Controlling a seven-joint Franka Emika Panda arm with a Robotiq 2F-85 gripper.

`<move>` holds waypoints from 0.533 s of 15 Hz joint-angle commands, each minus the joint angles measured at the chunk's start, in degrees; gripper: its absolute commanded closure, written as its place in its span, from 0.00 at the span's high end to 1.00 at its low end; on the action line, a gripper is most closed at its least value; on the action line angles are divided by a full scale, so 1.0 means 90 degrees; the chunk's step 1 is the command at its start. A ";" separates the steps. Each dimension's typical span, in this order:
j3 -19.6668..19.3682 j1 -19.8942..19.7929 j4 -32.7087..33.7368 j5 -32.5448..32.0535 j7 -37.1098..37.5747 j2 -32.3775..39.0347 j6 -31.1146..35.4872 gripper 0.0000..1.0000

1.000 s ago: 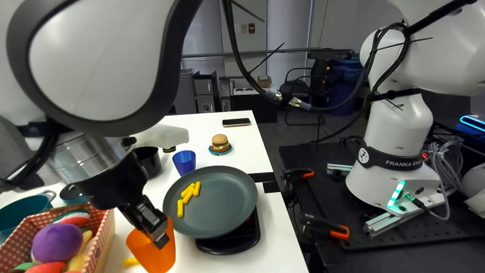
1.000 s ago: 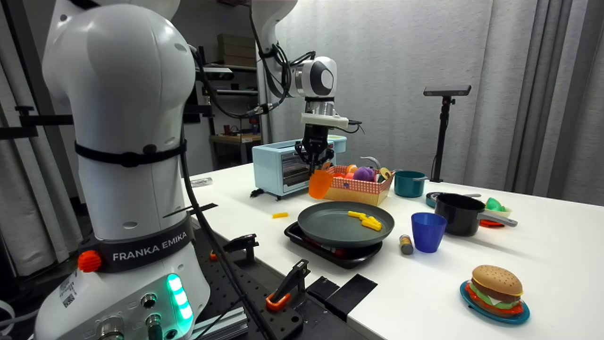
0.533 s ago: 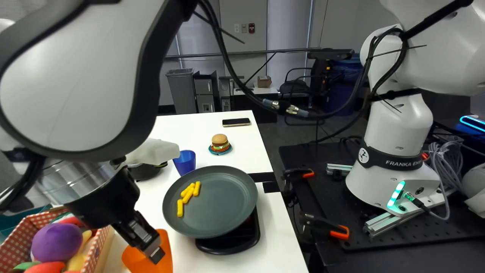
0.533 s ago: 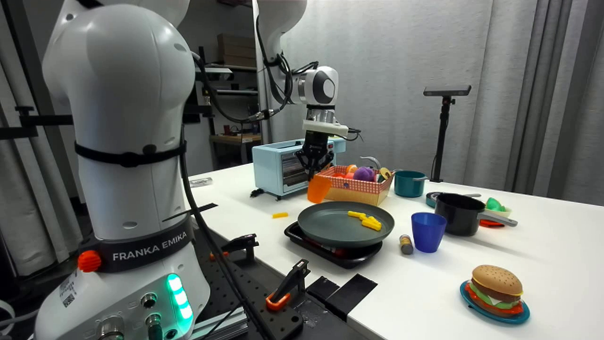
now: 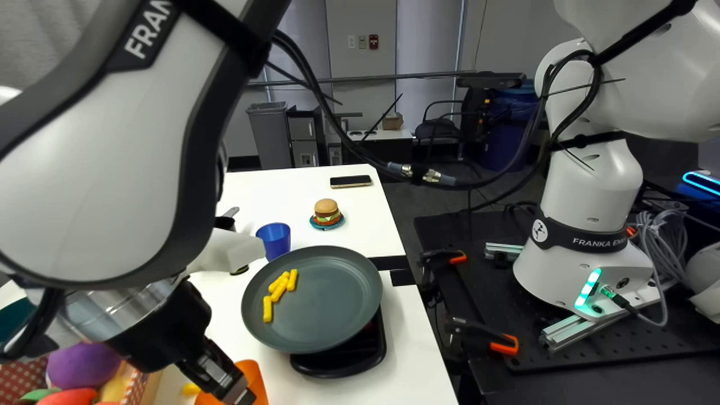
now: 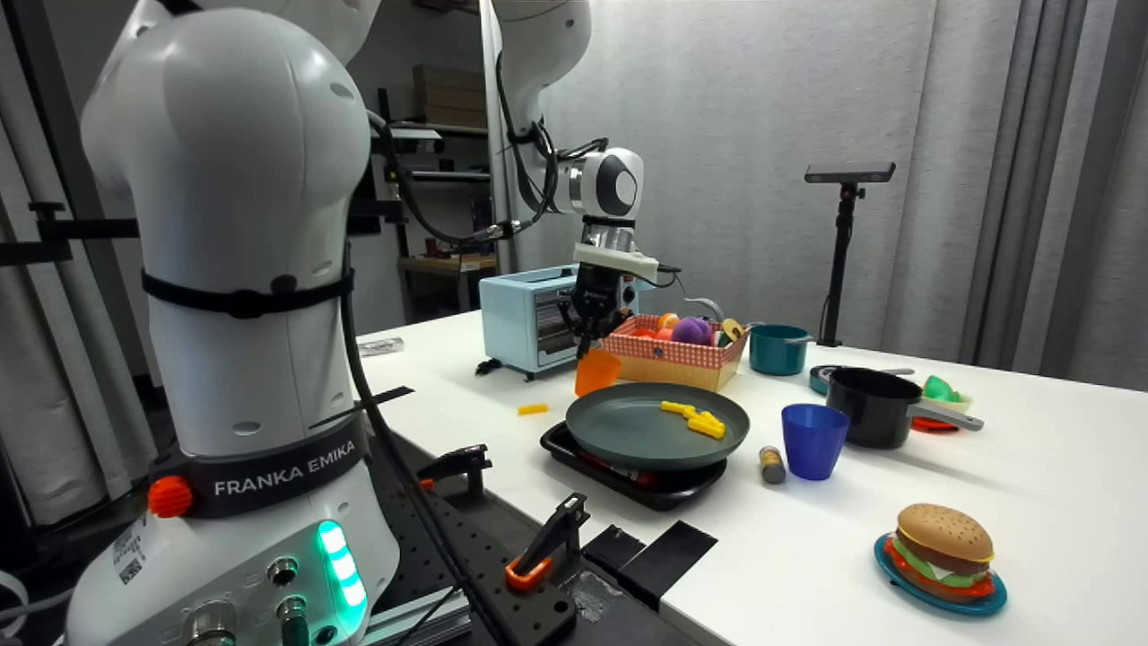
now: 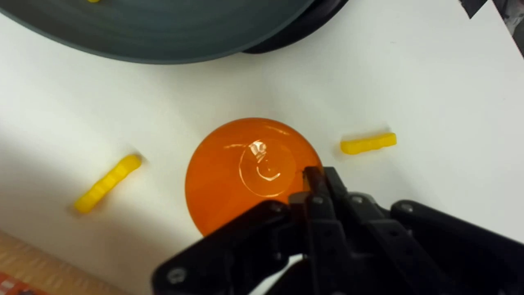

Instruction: Pour the things in the orange cup onto the plate

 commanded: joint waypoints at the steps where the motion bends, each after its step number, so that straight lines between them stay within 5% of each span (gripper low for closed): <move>1: 0.0146 -0.0100 0.0336 0.0051 -0.0044 0.0240 -0.0287 0.01; 8: -0.0008 0.0074 0.0302 -0.0432 0.0202 0.0182 -0.0122 0.01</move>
